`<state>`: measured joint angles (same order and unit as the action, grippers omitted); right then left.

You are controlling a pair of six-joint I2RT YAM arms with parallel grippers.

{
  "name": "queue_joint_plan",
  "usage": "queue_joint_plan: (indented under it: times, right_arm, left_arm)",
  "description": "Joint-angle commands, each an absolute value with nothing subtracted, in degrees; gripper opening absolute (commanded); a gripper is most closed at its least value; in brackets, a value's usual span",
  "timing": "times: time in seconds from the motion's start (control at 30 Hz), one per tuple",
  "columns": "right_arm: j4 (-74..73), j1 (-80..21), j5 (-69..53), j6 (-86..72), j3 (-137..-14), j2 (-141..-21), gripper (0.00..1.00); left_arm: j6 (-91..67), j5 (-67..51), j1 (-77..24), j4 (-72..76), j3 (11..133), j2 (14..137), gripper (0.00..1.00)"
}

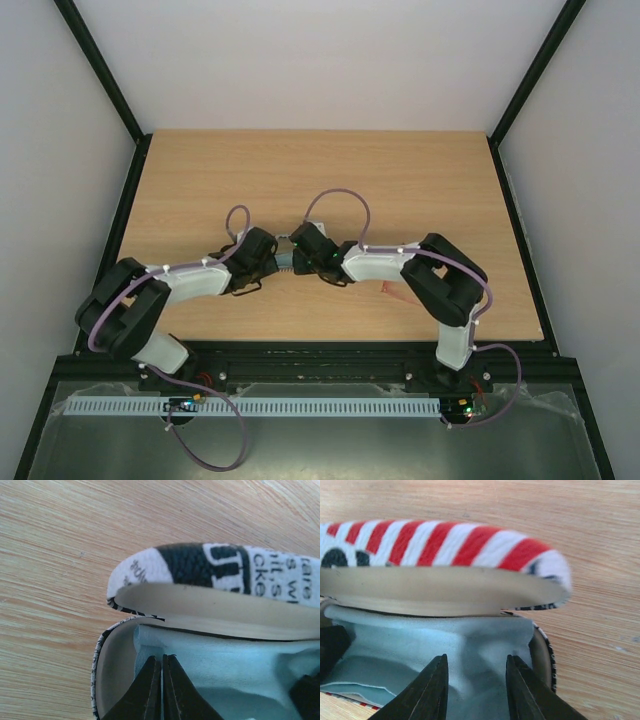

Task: Organize the sunglasses
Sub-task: Place the glasses cleaning cloth in the sunglasses case.

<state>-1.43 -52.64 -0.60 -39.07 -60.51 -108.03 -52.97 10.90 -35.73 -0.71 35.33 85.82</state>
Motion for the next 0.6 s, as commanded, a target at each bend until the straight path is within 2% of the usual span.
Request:
queue_joint_plan:
  times: [0.0, 0.2, 0.57]
  right_arm:
    - [-4.7, -52.9, 4.9, -42.2, -60.5, -103.9, 0.32]
    - [-7.6, -53.0, 10.6, -44.4, -60.4, -100.6, 0.32]
    - [-6.9, -52.9, 6.7, -43.8, -58.8, -99.3, 0.32]
  left_arm:
    - [-52.2, 12.8, -35.9, -1.0, 34.5, 86.5, 0.05]
    - [-51.6, 13.4, -35.9, -1.6, 34.5, 86.0, 0.05]
    - [-50.7, 11.7, -36.1, -3.0, 36.6, 83.2, 0.07]
